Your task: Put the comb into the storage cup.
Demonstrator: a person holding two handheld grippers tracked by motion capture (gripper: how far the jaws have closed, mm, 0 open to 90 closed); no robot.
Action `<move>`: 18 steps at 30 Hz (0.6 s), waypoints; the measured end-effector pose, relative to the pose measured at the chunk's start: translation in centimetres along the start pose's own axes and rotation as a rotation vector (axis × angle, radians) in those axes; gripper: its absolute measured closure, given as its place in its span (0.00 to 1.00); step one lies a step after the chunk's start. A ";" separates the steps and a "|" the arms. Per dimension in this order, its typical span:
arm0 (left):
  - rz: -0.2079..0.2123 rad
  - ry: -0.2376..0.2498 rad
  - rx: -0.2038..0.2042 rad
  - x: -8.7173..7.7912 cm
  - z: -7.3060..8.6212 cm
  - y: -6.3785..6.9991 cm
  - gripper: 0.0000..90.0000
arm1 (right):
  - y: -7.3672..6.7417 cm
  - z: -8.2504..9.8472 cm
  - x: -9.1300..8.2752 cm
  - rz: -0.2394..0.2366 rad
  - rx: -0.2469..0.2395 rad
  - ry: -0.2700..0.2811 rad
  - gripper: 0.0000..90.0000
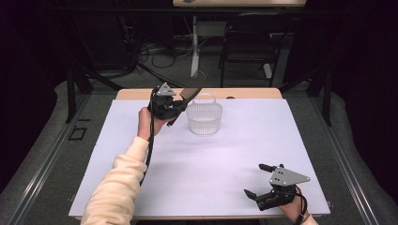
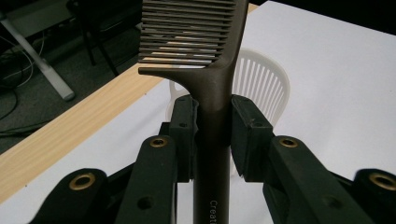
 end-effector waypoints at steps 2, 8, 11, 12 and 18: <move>0.003 0.007 0.003 0.1 -0.1 0.0 0.80 | 0.0 0.0 0.0 0.000 0.001 0.000 0.00; 0.009 0.002 0.017 0.5 -0.4 0.1 0.80 | 0.0 0.0 0.0 0.001 0.004 0.000 0.00; 0.009 0.004 0.024 0.7 -0.6 0.0 0.80 | 0.0 0.0 0.0 0.002 0.001 0.000 0.00; 0.008 0.003 0.025 0.7 -0.7 0.0 0.80 | 0.0 0.0 0.0 0.002 0.001 0.001 0.00; 0.005 -0.001 0.026 1.1 -1.1 0.1 0.80 | 0.0 0.0 -0.1 0.002 0.001 0.001 0.00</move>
Point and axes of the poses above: each handheld gripper's, and its own axes: x roughly forward along the jaws, z roughly out of its underside, y roughly to its right, the point moved 2 cm from there along x, roughly forward along the jaws, and after that the axes turned 6 degrees about -z, right-handed, at the moved point
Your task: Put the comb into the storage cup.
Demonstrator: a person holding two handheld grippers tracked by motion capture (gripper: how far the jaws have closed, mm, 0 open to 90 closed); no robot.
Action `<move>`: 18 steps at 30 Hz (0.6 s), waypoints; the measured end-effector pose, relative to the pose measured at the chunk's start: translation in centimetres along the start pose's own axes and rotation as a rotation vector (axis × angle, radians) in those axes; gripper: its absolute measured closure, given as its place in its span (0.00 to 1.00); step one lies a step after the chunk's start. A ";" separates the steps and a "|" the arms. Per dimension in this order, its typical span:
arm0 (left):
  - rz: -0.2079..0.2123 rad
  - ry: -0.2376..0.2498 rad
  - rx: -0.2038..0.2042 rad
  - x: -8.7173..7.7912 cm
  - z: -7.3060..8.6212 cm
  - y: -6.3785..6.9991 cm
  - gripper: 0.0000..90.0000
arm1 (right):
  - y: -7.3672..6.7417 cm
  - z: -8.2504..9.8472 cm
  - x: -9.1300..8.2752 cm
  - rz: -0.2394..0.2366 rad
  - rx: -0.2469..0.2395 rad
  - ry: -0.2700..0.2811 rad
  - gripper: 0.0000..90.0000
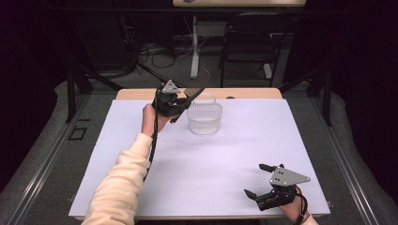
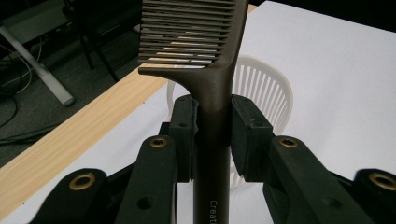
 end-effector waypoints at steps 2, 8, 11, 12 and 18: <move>0.001 0.000 0.008 0.1 -0.2 0.0 0.80 | 0.0 0.0 0.0 0.000 -0.001 0.000 0.00; 0.003 0.005 0.020 0.4 -0.8 0.0 0.80 | 0.0 0.0 0.0 0.001 0.006 0.001 0.00; 0.007 0.010 0.031 0.5 -1.1 0.1 0.80 | 0.0 0.0 0.0 0.001 0.005 0.001 0.00; 0.008 0.009 0.033 0.5 -1.2 0.1 0.80 | 0.0 0.0 0.0 0.002 0.004 0.001 0.00; 0.010 0.014 0.044 0.7 -1.7 0.3 0.80 | 0.0 0.0 0.0 0.002 0.003 0.001 0.00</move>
Point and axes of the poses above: each handheld gripper's, and its own axes: x roughly forward along the jaws, z roughly out of its underside, y roughly to its right, the point moved 2 cm from there along x, roughly forward along the jaws, and after that the axes turned 6 degrees about -z, right-handed, at the moved point
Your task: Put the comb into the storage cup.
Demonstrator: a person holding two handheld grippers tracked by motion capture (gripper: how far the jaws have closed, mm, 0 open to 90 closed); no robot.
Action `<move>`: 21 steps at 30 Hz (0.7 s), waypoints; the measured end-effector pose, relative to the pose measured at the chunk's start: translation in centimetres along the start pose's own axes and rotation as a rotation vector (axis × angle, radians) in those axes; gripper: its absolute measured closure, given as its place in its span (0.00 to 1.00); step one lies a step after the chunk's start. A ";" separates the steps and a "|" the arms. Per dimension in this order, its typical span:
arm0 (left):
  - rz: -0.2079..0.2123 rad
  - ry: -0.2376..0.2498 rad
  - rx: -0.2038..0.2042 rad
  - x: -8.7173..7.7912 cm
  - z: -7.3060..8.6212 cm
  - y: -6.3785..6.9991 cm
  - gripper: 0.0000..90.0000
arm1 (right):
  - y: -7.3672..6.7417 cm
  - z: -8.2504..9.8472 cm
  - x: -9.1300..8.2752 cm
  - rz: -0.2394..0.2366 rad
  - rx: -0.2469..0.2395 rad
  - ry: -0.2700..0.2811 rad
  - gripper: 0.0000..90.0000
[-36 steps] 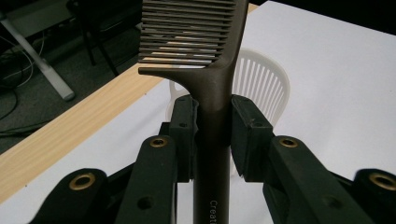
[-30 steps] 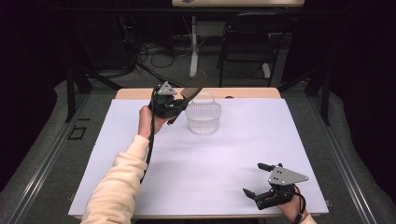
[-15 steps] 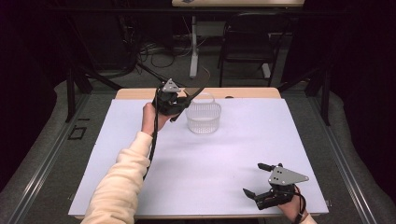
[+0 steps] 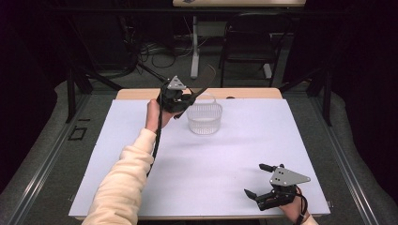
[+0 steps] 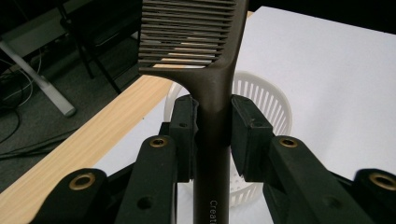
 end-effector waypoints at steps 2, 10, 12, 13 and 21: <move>-0.001 0.001 0.002 0.1 -0.1 0.0 0.80 | 0.0 0.0 0.0 0.000 0.001 -0.001 0.00; 0.003 0.004 0.022 0.5 -0.5 0.1 0.80 | 0.0 0.0 0.0 -0.001 -0.003 0.001 0.00; 0.005 0.012 0.027 0.5 -0.7 0.1 0.80 | 0.0 0.0 0.0 0.000 -0.002 0.003 0.00; 0.006 0.014 0.028 0.5 -0.8 0.2 0.80 | 0.0 0.0 0.0 0.000 -0.003 0.003 0.00; 0.008 0.031 0.050 0.7 -1.5 0.4 0.80 | 0.0 0.0 0.0 0.000 -0.003 0.005 0.00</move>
Point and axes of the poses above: each handheld gripper's, and its own axes: x roughly forward along the jaws, z roughly out of its underside, y roughly to its right, the point moved 2 cm from there along x, roughly forward along the jaws, and after that the axes turned 6 degrees about -z, right-handed, at the moved point
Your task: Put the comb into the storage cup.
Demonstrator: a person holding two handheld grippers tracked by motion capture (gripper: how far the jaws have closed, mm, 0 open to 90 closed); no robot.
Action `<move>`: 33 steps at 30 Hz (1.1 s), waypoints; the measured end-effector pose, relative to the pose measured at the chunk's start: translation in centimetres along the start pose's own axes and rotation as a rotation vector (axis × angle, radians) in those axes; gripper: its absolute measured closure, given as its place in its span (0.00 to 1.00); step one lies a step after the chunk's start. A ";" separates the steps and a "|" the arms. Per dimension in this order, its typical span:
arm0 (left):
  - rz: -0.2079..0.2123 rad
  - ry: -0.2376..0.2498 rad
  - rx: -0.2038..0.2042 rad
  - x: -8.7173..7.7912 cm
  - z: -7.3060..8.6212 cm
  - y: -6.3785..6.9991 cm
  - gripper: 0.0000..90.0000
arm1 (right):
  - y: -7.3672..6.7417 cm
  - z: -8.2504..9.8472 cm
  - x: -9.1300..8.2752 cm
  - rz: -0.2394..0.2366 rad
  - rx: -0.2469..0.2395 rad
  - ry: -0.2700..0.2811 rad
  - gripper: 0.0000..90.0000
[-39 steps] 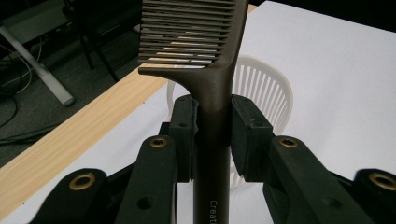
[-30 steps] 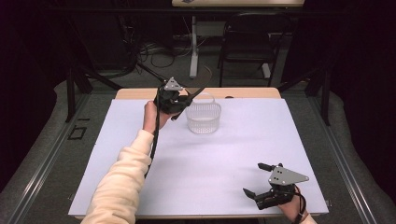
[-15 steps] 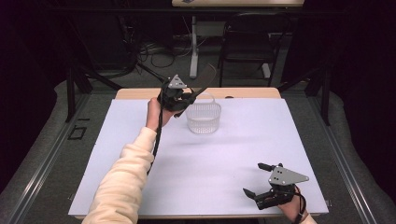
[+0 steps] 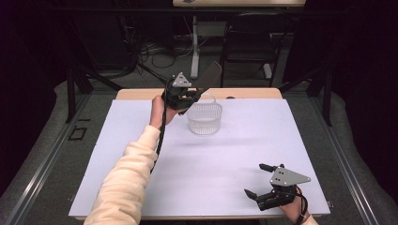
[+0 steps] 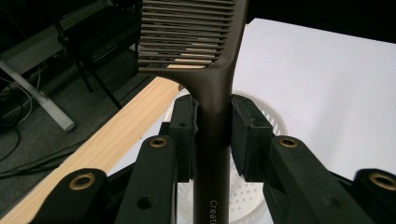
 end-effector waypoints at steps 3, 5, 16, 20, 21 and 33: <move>-0.002 0.005 0.002 0.2 -0.2 0.1 0.80 | 0.0 0.0 0.0 0.000 0.000 -0.001 0.00; -0.004 0.010 0.004 0.3 -0.3 0.1 0.80 | 0.0 0.0 0.0 0.000 0.000 -0.001 0.00; -0.010 0.034 0.008 0.8 -0.5 0.3 0.80 | 0.0 0.0 0.0 0.000 0.001 0.000 0.00; -0.004 0.039 0.008 1.0 -0.6 0.3 0.80 | 0.0 0.0 0.0 0.000 0.003 0.000 0.00; -0.005 0.044 0.009 1.0 -0.7 0.4 0.80 | 0.0 0.0 0.0 0.000 0.003 0.000 0.00; 0.016 0.063 0.032 1.9 -0.8 0.6 0.80 | 0.0 0.0 0.0 -0.002 0.002 0.000 0.00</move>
Point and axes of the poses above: each handheld gripper's, and its own axes: x roughly forward along the jaws, z roughly out of its underside, y roughly to its right, the point moved 2 cm from there along x, roughly forward along the jaws, and after that the axes turned 6 degrees about -z, right-handed, at the moved point
